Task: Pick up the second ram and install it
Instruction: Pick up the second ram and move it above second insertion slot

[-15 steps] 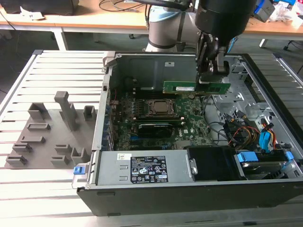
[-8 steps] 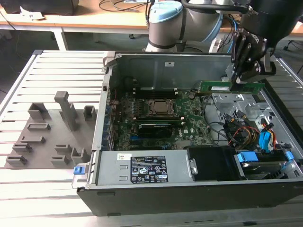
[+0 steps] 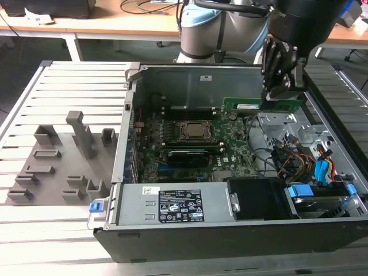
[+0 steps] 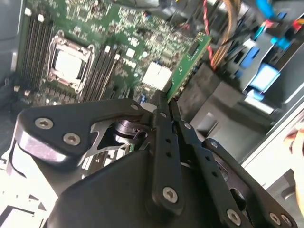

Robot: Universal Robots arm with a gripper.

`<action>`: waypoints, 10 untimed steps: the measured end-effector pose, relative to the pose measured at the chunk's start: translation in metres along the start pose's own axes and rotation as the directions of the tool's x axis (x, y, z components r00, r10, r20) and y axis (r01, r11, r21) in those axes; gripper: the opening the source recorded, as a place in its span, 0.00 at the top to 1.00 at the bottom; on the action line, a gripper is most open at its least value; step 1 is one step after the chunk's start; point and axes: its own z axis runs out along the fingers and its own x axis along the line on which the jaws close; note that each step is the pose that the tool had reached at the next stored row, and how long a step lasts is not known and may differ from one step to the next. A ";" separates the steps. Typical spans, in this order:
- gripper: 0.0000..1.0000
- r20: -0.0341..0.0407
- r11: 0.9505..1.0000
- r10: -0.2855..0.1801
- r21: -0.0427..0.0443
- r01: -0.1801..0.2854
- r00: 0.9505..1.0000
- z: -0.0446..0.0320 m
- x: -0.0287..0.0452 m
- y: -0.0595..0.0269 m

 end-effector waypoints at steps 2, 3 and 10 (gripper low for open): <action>0.86 0.000 1.000 0.000 0.000 0.000 1.000 0.0003 0.0005 0.0088; 0.86 0.000 1.000 0.000 0.000 0.000 1.000 0.0009 0.0008 0.0125; 0.86 0.049 1.000 0.001 -0.003 -0.001 0.999 0.0034 0.0025 0.0413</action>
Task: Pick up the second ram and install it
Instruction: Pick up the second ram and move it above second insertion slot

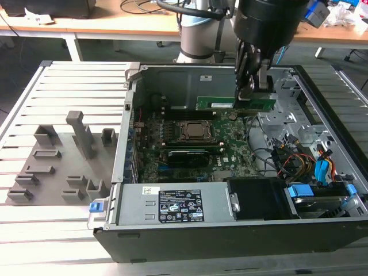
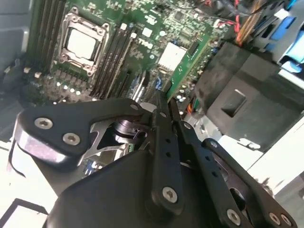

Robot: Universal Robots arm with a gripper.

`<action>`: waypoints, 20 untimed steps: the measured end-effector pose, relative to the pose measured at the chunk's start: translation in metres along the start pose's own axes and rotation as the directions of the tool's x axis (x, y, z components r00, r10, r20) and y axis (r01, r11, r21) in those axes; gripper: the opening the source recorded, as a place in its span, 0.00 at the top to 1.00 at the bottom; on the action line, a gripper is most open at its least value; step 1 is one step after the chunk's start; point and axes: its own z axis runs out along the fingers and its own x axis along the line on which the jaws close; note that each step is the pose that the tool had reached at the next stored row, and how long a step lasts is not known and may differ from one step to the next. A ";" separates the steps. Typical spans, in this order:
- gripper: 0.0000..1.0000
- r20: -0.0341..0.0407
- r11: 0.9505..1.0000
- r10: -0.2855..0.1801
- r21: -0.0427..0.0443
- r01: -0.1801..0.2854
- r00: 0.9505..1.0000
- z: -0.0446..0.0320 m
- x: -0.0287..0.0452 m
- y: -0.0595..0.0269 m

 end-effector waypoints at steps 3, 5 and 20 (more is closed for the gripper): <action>0.86 0.001 1.000 0.000 0.000 0.000 1.000 0.0057 0.0004 0.0047; 0.86 0.001 1.000 0.000 0.000 0.000 1.000 0.0083 -0.0009 0.0053; 0.86 0.001 1.000 0.000 0.000 0.000 1.000 0.0282 -0.0376 0.0109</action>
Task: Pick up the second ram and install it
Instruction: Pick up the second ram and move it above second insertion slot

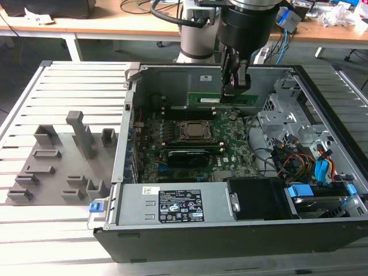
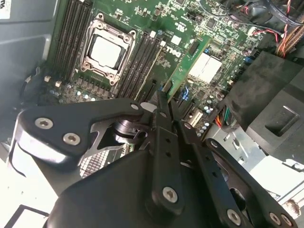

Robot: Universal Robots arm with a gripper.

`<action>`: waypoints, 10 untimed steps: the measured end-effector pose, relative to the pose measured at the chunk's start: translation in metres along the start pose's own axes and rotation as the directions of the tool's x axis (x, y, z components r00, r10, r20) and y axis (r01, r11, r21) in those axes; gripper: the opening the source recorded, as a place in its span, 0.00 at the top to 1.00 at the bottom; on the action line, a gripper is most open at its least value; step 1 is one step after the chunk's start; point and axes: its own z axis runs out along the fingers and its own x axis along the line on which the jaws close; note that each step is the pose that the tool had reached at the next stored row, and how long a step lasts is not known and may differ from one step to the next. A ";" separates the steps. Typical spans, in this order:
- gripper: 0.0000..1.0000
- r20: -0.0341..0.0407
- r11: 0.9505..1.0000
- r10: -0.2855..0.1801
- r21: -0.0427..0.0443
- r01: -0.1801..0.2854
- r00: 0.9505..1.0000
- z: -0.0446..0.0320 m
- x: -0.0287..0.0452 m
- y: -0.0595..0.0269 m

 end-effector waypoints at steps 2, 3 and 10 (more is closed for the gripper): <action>0.86 0.000 1.000 0.000 0.000 0.000 1.000 0.0034 0.0002 0.0005; 0.86 0.000 1.000 0.000 0.000 0.000 1.000 0.0050 0.0004 0.0009; 0.86 0.000 1.000 0.000 0.000 0.000 1.000 0.0111 0.0009 0.0037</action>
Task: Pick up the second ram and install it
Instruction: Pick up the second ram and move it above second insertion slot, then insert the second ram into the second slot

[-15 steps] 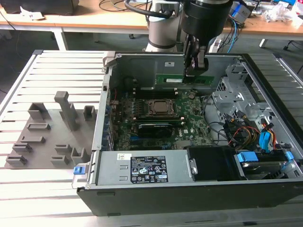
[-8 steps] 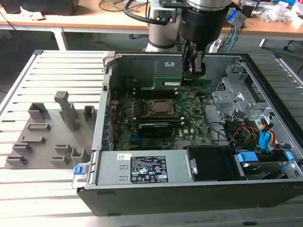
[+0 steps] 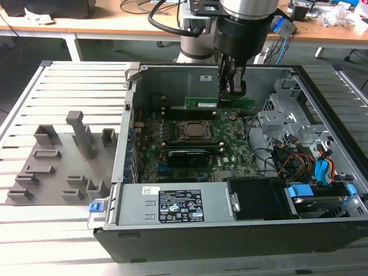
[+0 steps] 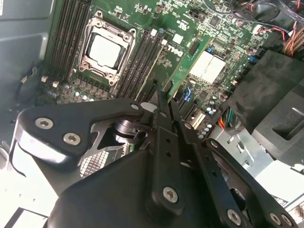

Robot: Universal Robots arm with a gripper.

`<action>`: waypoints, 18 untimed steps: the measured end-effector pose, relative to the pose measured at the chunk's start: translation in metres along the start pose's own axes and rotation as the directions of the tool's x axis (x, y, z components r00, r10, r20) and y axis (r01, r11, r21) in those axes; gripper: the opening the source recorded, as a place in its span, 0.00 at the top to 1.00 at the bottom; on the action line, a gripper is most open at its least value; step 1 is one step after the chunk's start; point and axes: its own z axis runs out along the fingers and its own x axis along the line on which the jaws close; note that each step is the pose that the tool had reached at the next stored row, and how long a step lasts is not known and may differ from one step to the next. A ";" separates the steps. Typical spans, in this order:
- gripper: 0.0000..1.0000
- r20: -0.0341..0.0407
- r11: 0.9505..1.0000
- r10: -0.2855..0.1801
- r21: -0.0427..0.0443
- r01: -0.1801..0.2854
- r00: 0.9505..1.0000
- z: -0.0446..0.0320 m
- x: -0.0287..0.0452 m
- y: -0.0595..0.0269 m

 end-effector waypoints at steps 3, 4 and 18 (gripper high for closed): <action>0.86 0.000 1.000 0.000 0.000 0.000 1.000 0.0001 0.0000 0.0002; 0.86 0.000 1.000 0.000 0.000 0.000 1.000 0.0001 0.0000 0.0002; 0.86 0.000 1.000 0.000 0.000 0.000 1.000 0.0064 0.0005 0.0022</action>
